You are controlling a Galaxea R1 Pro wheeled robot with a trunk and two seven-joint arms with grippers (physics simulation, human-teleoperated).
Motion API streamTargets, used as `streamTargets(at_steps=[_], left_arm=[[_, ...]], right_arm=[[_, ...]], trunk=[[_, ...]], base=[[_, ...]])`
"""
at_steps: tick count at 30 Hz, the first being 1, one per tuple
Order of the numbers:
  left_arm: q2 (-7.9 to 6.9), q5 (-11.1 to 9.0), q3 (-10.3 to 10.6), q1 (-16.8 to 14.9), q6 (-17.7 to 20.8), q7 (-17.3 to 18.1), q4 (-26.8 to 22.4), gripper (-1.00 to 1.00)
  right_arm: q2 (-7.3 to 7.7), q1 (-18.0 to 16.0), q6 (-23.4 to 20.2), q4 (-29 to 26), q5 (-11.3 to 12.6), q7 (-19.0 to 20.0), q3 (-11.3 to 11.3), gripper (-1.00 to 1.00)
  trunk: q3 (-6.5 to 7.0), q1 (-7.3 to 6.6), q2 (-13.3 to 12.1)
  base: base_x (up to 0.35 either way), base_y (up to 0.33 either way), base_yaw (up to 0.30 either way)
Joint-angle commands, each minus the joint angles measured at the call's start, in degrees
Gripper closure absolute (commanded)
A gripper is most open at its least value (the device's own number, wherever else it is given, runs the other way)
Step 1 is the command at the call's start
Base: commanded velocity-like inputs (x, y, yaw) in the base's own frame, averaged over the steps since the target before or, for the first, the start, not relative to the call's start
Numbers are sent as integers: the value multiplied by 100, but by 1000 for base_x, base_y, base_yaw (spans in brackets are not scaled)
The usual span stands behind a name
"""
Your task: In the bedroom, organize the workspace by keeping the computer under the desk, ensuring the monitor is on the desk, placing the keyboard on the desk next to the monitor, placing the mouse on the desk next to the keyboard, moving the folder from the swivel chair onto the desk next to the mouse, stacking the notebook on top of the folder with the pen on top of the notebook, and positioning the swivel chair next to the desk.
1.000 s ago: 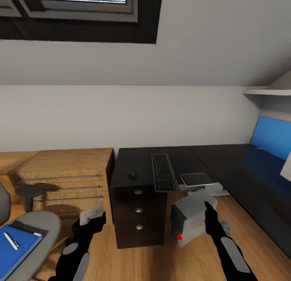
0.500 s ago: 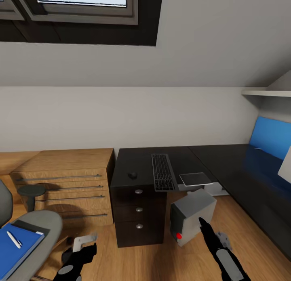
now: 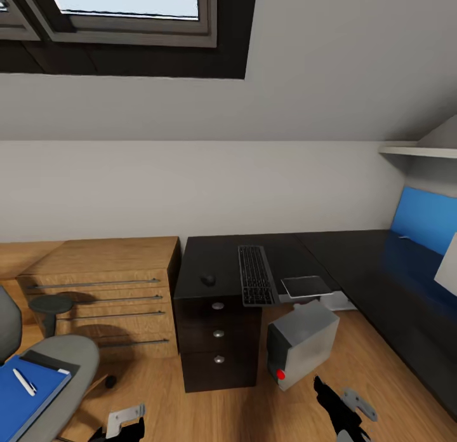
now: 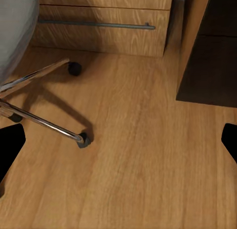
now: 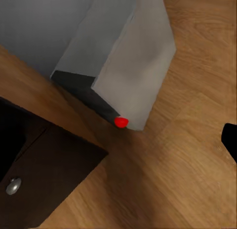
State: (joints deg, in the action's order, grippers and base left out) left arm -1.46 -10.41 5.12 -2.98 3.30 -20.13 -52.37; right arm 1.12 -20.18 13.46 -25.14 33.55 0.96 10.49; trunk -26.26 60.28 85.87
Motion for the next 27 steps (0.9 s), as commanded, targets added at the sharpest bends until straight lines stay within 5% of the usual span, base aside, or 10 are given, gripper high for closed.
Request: streamTargets(at_steps=[1,3,8,18,27], left_arm=[[-6,-40,34,-3,-115,-50,102,-100],[0,-40,38,-2,-465,-47,401,-100],[4,-38,41,-1,-952,-38,806,-100],[6,-35,43,-1,-1205,-56,1063,-100],[14,-32,54,0,-1216,-61,1088,-100]], right_arm=[[-3,-4,225,120,-3,10,-12,-100],[-18,-4,761,481,-125,10,-25,-100],[-36,-4,1334,1056,-219,14,-36,-100],[-230,-4,1563,1297,-279,24,-62,-100],[-307,-4,1580,1333,-485,22,-373,-100]], trunk=[[12,-23,-38],[48,-67,-118],[138,-177,-319],[318,-396,-720],[479,-594,-1081]], base=[[0,0,0],[0,0,0],[0,0,0],[0,0,0],[0,0,0]])
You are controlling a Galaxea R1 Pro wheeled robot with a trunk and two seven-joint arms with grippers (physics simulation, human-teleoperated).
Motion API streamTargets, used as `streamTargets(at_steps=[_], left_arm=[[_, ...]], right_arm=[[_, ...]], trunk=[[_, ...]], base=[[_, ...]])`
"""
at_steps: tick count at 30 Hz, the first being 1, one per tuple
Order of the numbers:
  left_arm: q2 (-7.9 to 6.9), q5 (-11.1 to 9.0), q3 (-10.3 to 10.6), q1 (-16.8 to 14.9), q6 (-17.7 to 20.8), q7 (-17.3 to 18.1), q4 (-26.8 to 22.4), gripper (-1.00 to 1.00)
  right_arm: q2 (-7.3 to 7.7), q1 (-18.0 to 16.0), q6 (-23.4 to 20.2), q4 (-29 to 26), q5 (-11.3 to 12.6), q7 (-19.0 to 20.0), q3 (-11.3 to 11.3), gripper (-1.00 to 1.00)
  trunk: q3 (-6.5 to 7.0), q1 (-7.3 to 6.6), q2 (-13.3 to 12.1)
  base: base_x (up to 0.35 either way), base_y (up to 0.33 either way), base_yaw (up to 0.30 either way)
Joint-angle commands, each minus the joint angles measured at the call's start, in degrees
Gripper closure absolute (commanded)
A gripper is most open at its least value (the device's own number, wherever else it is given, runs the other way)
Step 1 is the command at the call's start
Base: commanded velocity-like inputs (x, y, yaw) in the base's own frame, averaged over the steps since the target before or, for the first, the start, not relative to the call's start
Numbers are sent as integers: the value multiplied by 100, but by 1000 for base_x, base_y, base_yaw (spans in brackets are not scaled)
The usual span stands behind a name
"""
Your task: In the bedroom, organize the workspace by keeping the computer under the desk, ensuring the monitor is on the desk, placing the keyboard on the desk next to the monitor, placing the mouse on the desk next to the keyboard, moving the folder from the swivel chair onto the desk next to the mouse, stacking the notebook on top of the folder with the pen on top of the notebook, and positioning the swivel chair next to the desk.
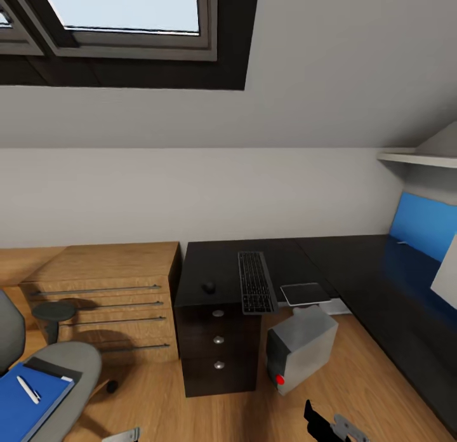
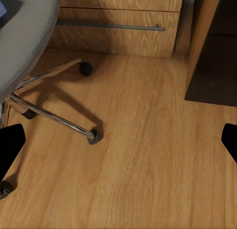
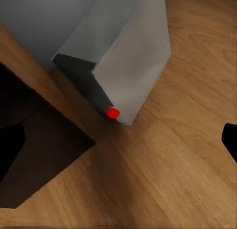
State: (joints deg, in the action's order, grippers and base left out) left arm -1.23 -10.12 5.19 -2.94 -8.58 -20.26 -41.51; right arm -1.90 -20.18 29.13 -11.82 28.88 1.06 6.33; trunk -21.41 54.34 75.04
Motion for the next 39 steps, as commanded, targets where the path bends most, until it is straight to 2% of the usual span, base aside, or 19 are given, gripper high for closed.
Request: streamTargets(at_steps=[1,4,5,8,9,16,22,32,34,35,36,39], left_arm=[[-10,-61,48,-4,-28,-48,6,-100],[-5,-64,53,-4,-24,-48,84,-100],[-2,-68,53,-4,-19,-48,146,-100],[-1,-70,53,-4,-19,-48,159,-100],[-1,-71,51,-4,-12,-55,168,-100],[-6,-70,46,-4,-6,-57,169,-100],[-9,-71,38,-4,-5,-57,170,-100],[-9,-71,25,-4,-11,-65,170,-100],[-9,-70,28,-6,-10,-65,170,-100],[-8,-69,33,-5,-6,-63,170,-100],[-5,-66,35,-5,-5,-61,170,-100],[-3,-63,38,-5,-4,-59,170,-100]], right_arm=[[-8,-4,12,2,-31,10,19,-100],[-73,-4,19,3,-123,6,-50,-100],[-145,-4,16,4,-362,1,-81,-100],[-160,-4,14,2,-548,-5,-96,-100],[-171,-4,28,-3,-730,-9,-109,-100],[-178,-4,31,-7,-756,-15,-114,-100],[-179,-4,31,0,-760,-17,-115,-100],[-187,-4,31,4,-805,-18,-123,-100],[-189,-4,31,4,-872,-19,-123,-100],[-209,-4,31,4,-1051,-26,-123,-100],[-217,-4,31,4,-1126,-30,-120,-100],[-224,-4,31,4,-1216,-33,-117,-100]], trunk=[[12,-23,-38],[66,-89,-158],[84,-111,-198],[138,-177,-319],[156,-199,-359],[281,-352,-639],[389,-484,-880],[569,-704,-1281],[604,-748,-1361],[621,-770,-1401],[637,-792,-1442],[685,-857,-1562]], base=[[0,0,0],[0,0,0],[0,0,0],[0,0,0],[0,0,0],[0,0,22],[-35,0,194],[-273,-72,268],[-309,-163,277],[-301,-196,278],[-299,-201,278],[-267,-186,278]])
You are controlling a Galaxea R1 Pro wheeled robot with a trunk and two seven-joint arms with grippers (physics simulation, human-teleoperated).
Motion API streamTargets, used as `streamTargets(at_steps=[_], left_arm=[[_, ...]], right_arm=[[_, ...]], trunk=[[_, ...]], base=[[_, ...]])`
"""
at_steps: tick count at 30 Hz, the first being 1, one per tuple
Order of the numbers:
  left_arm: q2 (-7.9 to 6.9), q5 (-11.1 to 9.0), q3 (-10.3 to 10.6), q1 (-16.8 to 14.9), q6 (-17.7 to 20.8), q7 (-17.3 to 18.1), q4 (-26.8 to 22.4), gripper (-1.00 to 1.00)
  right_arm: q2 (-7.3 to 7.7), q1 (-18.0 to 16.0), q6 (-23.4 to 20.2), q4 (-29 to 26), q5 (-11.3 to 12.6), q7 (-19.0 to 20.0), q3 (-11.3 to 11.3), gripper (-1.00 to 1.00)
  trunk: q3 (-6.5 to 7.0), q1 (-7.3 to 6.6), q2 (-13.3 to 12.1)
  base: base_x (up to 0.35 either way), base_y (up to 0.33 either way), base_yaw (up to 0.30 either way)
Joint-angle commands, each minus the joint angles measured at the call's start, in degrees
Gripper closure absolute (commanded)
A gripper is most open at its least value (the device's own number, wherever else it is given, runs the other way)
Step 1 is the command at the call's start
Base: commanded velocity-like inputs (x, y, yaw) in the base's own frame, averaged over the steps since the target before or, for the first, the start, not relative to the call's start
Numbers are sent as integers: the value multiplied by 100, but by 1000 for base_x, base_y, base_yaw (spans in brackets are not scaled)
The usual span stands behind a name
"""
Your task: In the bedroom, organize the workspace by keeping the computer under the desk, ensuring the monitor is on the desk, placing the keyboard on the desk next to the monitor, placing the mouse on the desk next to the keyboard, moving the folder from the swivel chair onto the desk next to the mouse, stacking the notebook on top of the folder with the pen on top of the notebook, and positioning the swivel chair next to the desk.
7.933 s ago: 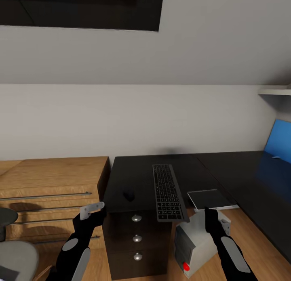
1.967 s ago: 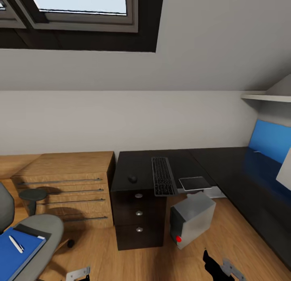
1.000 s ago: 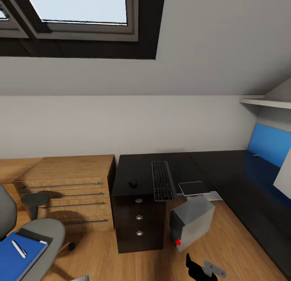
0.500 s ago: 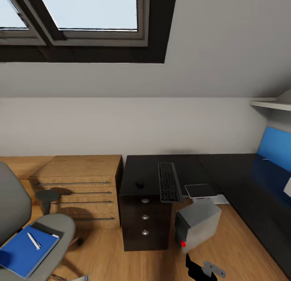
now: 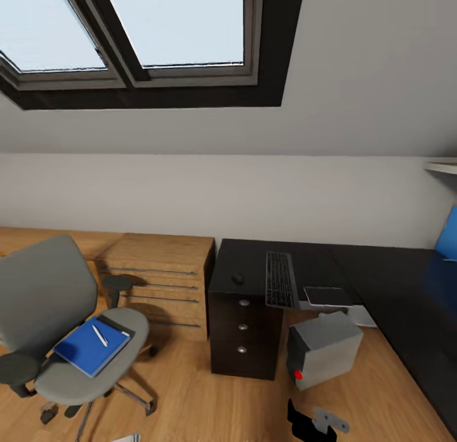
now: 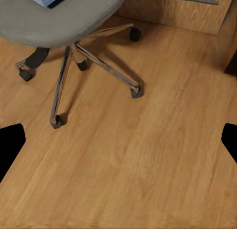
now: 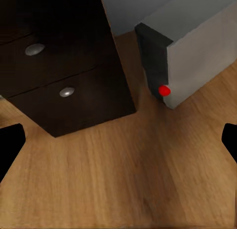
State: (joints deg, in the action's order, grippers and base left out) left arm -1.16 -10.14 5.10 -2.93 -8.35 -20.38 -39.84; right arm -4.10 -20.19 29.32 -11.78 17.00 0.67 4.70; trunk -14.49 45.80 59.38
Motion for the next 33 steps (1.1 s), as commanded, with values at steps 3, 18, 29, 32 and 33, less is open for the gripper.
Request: streamTargets(at_steps=[3,18,29,32,33], left_arm=[[-14,-64,46,-6,-25,-45,4,-100],[32,-58,86,-6,-20,-31,401,-100],[69,-58,84,-6,-34,-44,449,-100],[70,-58,81,-7,-40,-48,450,-100],[71,-58,80,-7,-42,-50,451,-100]], right_arm=[[-9,-2,13,3,-107,5,48,-100],[-5,-2,13,5,-135,4,46,-100],[-3,-2,13,2,-137,6,45,-100],[-3,-2,13,1,-142,11,44,-100],[-3,-2,13,1,-142,11,44,-100]], trunk=[[41,-69,-117],[274,-398,-719],[423,-640,-1160],[471,-706,-1280],[488,-728,-1320]], base=[[-110,-78,278],[-12,-9,277],[0,0,169],[-19,0,41],[-97,0,15]])
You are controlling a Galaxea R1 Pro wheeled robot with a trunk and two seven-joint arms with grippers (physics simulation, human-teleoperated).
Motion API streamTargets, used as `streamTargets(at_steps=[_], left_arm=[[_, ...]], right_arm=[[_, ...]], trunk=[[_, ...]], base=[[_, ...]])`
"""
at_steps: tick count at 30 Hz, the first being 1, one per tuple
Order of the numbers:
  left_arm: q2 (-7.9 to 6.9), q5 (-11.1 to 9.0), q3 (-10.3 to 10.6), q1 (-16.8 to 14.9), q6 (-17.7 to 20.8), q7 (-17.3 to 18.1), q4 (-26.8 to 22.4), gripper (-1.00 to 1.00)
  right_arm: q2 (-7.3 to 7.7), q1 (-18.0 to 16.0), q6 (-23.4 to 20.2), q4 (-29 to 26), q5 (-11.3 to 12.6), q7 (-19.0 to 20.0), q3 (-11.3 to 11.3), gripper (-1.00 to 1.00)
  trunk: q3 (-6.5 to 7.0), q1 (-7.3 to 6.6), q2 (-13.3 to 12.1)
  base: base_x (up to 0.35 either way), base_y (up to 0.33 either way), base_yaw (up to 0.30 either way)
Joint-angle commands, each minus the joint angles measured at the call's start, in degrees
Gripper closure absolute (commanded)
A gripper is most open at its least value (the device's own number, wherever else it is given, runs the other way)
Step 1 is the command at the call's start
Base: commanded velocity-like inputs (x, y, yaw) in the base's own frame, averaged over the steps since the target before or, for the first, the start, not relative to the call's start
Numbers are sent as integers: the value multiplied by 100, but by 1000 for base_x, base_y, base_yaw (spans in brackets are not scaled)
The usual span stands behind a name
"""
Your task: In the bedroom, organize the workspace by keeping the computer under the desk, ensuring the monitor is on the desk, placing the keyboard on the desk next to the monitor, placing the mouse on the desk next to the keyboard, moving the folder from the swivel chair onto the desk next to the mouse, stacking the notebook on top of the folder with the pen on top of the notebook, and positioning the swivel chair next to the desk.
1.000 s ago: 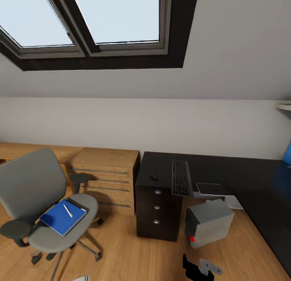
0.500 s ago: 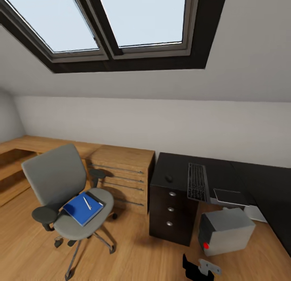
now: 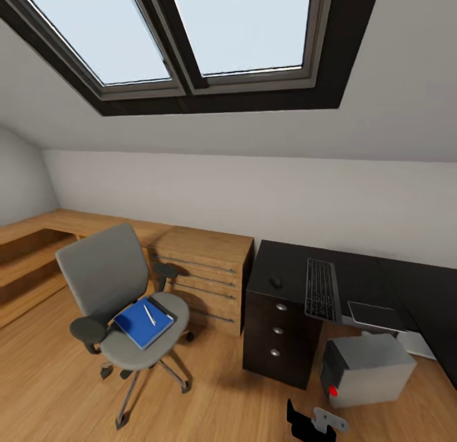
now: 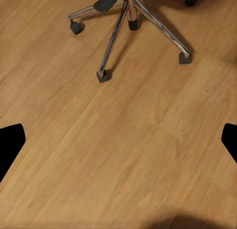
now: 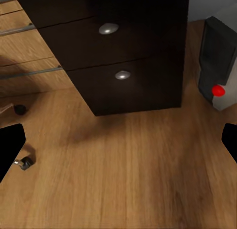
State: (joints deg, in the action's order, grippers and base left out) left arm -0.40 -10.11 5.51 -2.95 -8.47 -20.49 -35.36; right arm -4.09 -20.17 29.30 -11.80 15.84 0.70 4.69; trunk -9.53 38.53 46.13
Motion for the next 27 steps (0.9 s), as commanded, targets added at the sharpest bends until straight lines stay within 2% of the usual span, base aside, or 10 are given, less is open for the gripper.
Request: streamTargets(at_steps=[1,17,25,27], left_arm=[[-5,-61,39,-4,-30,-40,3,-100],[-4,-61,37,-4,-38,-50,3,-100],[-4,-61,33,-4,-40,-51,3,-100],[-4,-61,31,-4,-40,-49,3,-100]], right_arm=[[-5,-4,14,2,-27,8,44,-100],[-9,-4,14,2,-139,9,43,-100],[-5,-4,14,2,-143,9,48,-100],[-5,-4,14,2,-143,9,47,-100]], trunk=[[9,-23,-35],[295,-374,-677],[438,-550,-998],[438,-550,-998]], base=[[-124,0,12],[-268,0,2],[-61,0,0],[-5,0,0]])
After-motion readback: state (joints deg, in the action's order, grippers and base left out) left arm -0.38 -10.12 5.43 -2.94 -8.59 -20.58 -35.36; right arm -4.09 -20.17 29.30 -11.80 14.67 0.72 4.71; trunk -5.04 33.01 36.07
